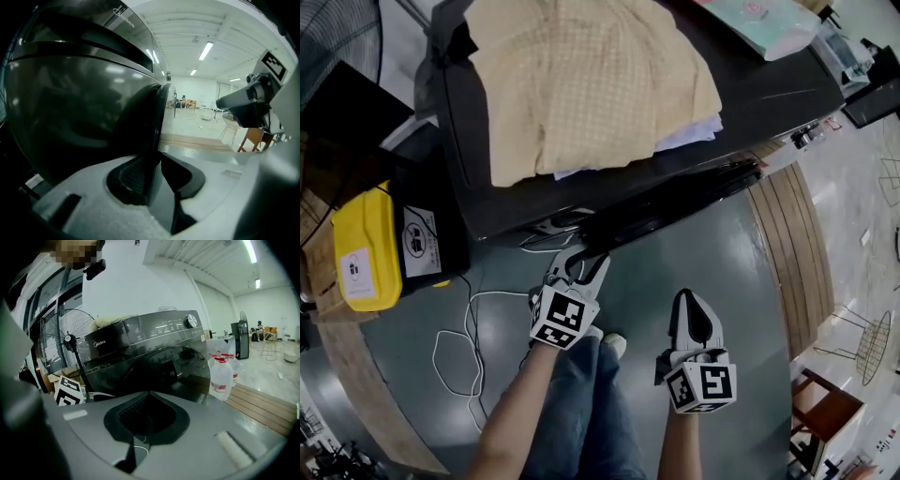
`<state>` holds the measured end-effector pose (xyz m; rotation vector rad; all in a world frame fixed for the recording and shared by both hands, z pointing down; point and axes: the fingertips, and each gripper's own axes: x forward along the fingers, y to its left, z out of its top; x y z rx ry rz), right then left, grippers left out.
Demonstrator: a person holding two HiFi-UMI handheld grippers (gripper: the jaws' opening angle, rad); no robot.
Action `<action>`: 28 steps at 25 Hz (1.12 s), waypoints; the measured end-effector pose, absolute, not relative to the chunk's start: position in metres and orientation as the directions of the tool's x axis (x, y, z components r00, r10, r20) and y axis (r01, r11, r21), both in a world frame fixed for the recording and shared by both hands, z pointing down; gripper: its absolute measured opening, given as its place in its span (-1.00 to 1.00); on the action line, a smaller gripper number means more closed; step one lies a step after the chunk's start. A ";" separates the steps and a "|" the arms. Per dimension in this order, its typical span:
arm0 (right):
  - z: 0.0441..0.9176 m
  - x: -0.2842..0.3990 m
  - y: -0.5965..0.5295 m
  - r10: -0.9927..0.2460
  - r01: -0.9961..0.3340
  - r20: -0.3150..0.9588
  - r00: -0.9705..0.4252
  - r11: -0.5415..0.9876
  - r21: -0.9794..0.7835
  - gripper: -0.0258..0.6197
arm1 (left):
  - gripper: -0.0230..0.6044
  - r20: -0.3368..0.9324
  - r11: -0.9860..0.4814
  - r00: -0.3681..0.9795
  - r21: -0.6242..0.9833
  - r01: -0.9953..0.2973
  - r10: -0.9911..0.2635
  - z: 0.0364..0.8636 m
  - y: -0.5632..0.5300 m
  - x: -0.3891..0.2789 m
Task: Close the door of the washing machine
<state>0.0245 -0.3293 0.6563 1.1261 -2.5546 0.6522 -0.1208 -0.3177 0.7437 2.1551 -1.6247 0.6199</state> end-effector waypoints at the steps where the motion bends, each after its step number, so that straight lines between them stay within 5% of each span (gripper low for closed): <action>1: 0.657 0.025 -0.330 -0.626 -0.749 0.417 -0.659 0.594 -0.292 -0.88 | -0.62 0.549 -0.267 0.241 0.033 -0.963 -0.800 0.744 -0.318 -0.122; 15: 0.620 0.037 -0.334 -0.658 -0.756 0.373 -0.654 0.582 -0.299 -0.88 | -0.69 0.501 -0.232 0.212 0.023 -0.972 -0.839 0.699 -0.307 -0.118; 28: 0.430 0.063 -0.373 -0.780 -0.788 0.151 -0.608 0.568 -0.238 -0.88 | -0.90 0.202 -0.226 0.213 -0.046 -0.973 -0.956 0.448 -0.337 -0.105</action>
